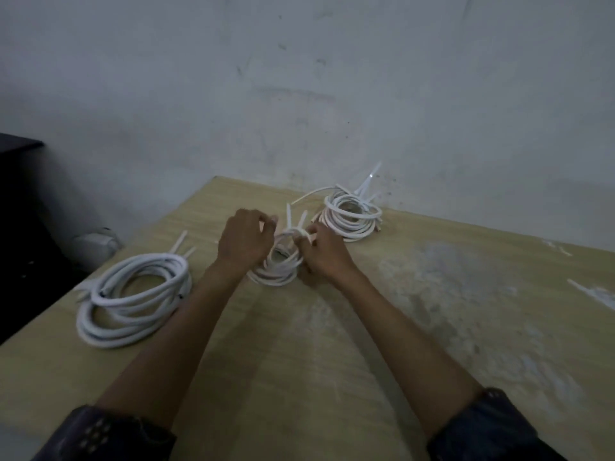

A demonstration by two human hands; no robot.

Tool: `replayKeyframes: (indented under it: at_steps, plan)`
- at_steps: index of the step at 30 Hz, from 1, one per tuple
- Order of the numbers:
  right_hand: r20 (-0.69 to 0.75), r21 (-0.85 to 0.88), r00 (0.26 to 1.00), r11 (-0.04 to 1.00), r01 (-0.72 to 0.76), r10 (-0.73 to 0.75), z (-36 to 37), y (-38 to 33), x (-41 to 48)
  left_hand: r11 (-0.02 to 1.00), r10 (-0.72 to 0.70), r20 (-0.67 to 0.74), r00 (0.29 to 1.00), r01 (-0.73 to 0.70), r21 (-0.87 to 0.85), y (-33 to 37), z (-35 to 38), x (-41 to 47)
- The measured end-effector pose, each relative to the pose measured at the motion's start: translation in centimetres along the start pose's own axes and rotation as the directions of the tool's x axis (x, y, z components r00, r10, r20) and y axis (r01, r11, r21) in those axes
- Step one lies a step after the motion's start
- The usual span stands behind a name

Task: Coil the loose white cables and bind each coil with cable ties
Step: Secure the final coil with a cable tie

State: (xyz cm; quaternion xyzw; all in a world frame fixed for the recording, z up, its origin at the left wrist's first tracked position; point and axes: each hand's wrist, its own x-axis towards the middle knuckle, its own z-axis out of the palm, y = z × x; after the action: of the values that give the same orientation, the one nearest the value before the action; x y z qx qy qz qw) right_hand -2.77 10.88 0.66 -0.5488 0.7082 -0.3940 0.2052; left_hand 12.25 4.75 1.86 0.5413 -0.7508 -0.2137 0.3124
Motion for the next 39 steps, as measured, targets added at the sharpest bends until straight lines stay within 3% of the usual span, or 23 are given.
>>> replayKeyframes:
  at_steps: [2,4,7,9,13,18,21,24,32,37,39]
  plan:
    - [0.008,-0.283,1.0,0.959,0.027,-0.026,1.7,1.1,-0.6,1.0,-0.027,0.135,0.99,0.027,0.0,-2.5,1.7,-1.7]
    - [-0.025,-0.307,0.998,0.95,0.05,-0.061,2.7,1.2,-2.0,0.999,-0.011,0.158,0.987,0.017,-0.038,-3.2,2.6,-3.5]
    - [-0.098,-0.481,0.987,0.874,0.064,-0.126,3.8,1.0,-2.7,0.986,-0.037,0.137,0.99,0.058,-0.156,-2.5,2.0,-4.4]
    - [-0.109,-0.527,0.985,0.848,0.058,-0.135,4.3,0.9,-2.7,0.976,0.007,0.21,0.978,0.039,-0.212,-3.0,1.6,-4.4]
    - [-0.016,-0.337,0.991,0.933,0.123,-0.136,4.3,1.5,-2.8,0.991,0.044,0.339,0.94,0.002,-0.135,-4.8,0.4,-4.7]
    - [0.063,-0.134,0.968,0.959,0.248,-0.241,2.9,2.9,-1.9,0.96,0.249,0.215,0.944,-0.27,0.074,-4.9,0.7,-4.5]
    - [0.104,-0.245,0.966,0.935,0.255,-0.236,3.5,2.2,-0.5,0.967,0.23,0.151,0.961,-0.243,0.074,-5.7,1.2,-2.6]
    - [0.037,-0.308,0.978,0.928,0.208,-0.207,5.0,1.4,1.1,0.984,0.163,0.096,0.982,-0.17,0.062,-6.1,1.6,-0.5]
    - [-0.069,-0.27,0.979,0.948,0.167,-0.192,5.4,1.7,1.0,0.958,0.275,0.148,0.95,-0.284,0.047,-8.9,2.2,3.3]
    - [-0.069,-0.237,0.982,0.959,0.157,-0.177,5.0,1.6,0.5,0.952,0.297,0.168,0.94,-0.305,0.023,-6.8,0.7,1.2]
    - [-0.06,-0.185,0.985,0.972,0.145,-0.159,4.9,1.7,0.5,0.945,0.293,0.171,0.941,-0.312,0.099,-5.4,0.3,-0.2]
